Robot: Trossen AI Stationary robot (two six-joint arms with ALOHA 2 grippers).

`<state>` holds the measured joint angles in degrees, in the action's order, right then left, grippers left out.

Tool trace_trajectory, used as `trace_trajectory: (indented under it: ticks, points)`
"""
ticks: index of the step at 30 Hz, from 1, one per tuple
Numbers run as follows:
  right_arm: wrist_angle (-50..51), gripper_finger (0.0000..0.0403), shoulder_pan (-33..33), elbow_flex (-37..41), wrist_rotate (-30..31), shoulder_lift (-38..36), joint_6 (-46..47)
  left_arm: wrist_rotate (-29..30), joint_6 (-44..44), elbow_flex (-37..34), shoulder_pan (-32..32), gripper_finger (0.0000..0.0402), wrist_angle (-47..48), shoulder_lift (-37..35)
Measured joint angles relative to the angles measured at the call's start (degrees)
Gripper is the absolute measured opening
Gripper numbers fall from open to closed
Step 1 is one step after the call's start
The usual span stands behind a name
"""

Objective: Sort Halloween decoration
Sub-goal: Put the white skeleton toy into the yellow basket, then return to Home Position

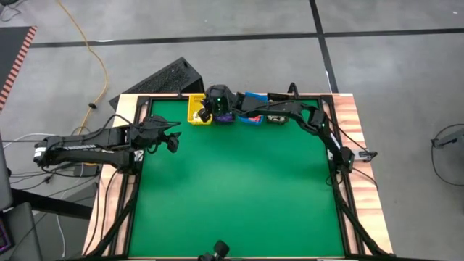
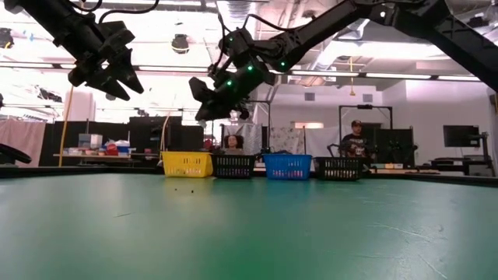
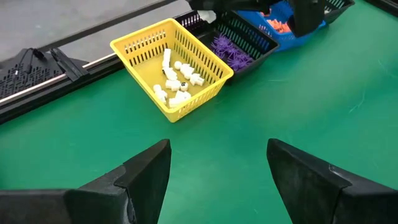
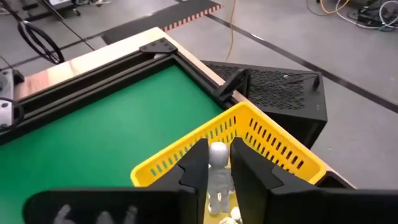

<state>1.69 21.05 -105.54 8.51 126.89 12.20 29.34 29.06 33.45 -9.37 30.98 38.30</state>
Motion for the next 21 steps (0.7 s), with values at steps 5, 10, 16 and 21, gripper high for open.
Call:
trace_trajectory:
  ticks: [5,10,16,21]
  points:
    - [-0.5,0.0120,0.2,0.0,-1.8,0.0,0.0,0.0,0.0,0.0,0.0,0.0256,0.0,0.0]
    - [-0.5,0.0155,0.1,0.0,-2.3,0.0,0.0,0.0,0.1,0.0,0.0,0.0256,0.0,0.0]
    - [-0.6,0.0179,-0.3,0.0,-4.1,-1.9,0.0,-0.3,0.1,0.0,0.0,0.0256,0.0,0.0]
    - [-1.0,0.0176,-0.5,-0.1,-4.1,-7.5,-0.4,-0.4,0.1,0.0,0.0,0.0256,0.0,0.0]
